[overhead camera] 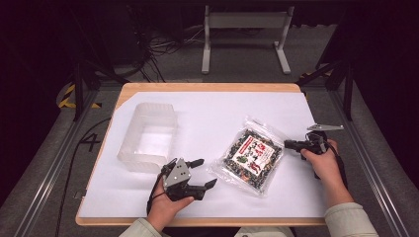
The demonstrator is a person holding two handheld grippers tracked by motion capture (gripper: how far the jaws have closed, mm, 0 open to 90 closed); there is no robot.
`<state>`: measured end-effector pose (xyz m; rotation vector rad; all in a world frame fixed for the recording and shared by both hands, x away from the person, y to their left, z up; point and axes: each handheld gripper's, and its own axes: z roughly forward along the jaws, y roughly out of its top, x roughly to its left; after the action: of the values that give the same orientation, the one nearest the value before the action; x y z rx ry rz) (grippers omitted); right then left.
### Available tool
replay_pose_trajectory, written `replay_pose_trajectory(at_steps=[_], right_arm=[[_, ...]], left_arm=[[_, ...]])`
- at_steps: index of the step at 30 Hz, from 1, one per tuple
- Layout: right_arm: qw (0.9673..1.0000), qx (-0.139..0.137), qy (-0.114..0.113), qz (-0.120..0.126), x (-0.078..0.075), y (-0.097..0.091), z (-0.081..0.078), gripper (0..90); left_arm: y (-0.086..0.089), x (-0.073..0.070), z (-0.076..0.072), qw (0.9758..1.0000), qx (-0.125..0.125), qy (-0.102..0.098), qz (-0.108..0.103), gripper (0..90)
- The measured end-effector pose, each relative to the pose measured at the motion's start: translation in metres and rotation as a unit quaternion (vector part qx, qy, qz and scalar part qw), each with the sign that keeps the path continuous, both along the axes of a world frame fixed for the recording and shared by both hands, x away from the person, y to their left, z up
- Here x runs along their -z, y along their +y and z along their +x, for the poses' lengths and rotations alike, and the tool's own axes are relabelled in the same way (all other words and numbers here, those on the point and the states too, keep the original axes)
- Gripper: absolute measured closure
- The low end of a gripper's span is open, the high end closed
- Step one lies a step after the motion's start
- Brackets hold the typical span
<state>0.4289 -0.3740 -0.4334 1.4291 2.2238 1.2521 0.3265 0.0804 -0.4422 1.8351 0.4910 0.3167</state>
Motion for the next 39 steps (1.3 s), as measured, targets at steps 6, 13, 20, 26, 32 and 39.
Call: replay_pose_trajectory(at_steps=[6, 13, 20, 26, 32, 39], right_arm=[[0.9998, 0.001, -0.013, -0.017, -0.007, 0.003, -0.003, 90.0], [0.9989, 0.004, -0.045, -0.014, -0.022, 0.003, -0.012, 90.0], [0.9961, 0.002, -0.087, -0.007, -0.045, 0.007, -0.026, 90.0], [0.9924, -0.012, -0.122, -0.002, -0.067, 0.012, -0.039, 90.0], [0.9866, -0.027, -0.161, -0.003, -0.09, 0.022, -0.053, 90.0], [0.9788, -0.048, -0.199, 0.0, -0.113, 0.035, -0.07, 90.0]], left_arm=[[0.002, -0.003, 0.001, 0.9998, -0.016, 0.009, -0.011, 20.3], [0.0, -0.01, 0.004, 0.9994, -0.009, 0.031, -0.01, 8.1], [-0.005, -0.014, 0.008, 0.9994, 0.007, 0.032, -0.003, 7.2], [-0.007, -0.023, 0.012, 0.9993, 0.019, 0.032, -0.002, 16.1], [-0.009, -0.026, 0.016, 0.9991, 0.014, 0.039, 0.008, 21.3], [-0.008, -0.035, 0.019, 0.9991, 0.007, 0.042, -0.003, 25.0]])
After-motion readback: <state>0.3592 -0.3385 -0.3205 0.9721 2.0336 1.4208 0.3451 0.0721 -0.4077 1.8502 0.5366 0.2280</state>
